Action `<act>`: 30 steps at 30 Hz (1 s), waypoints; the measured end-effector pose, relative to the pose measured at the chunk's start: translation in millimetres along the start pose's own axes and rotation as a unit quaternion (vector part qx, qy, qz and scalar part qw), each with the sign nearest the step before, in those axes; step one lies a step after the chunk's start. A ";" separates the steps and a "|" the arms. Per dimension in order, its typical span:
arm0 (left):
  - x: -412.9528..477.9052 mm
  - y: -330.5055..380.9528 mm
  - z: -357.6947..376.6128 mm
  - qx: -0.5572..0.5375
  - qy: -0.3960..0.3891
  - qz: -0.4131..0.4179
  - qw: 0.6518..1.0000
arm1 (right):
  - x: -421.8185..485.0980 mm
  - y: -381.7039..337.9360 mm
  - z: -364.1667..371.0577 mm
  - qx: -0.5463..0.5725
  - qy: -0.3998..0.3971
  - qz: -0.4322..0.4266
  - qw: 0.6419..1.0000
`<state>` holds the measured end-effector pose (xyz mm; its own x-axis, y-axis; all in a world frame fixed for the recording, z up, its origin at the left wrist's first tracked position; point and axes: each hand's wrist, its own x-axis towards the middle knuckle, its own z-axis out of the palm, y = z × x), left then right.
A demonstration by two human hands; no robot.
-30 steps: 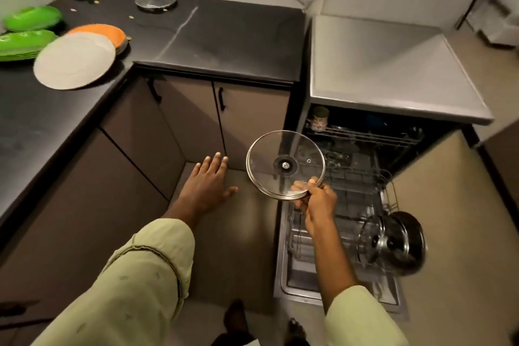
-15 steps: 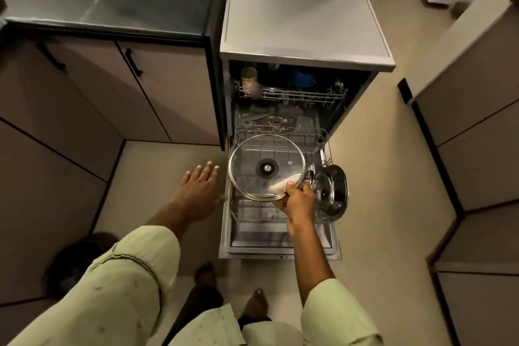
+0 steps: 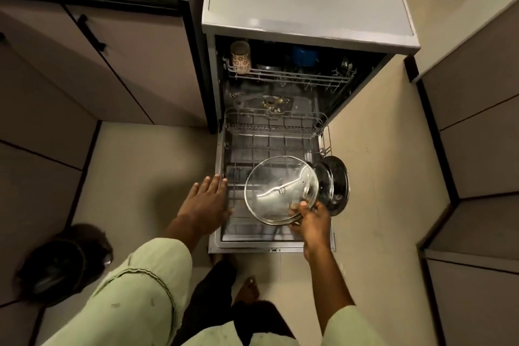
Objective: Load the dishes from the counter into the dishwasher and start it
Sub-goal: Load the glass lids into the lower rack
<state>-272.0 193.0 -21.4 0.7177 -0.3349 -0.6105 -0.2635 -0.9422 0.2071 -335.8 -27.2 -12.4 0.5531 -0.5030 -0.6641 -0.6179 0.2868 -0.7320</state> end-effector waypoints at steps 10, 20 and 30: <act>134.5 13.1 82.1 0.024 -0.110 0.061 0.992 | 140.6 30.6 -5.0 -0.235 0.085 -0.065 0.966; 256.0 16.6 182.4 0.007 -0.177 0.043 0.983 | 250.2 62.4 41.2 -0.489 0.123 -0.142 0.852; 304.0 18.3 219.3 -0.001 -0.212 0.021 0.977 | 279.3 84.1 38.7 -0.545 0.168 -0.093 0.816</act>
<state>-200.0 76.7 -370.8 0.3753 -0.3390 -0.8627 -0.2847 -0.9279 0.2407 -211.7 -112.0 -265.3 0.6230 -0.7031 -0.3428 -0.7720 -0.6234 -0.1245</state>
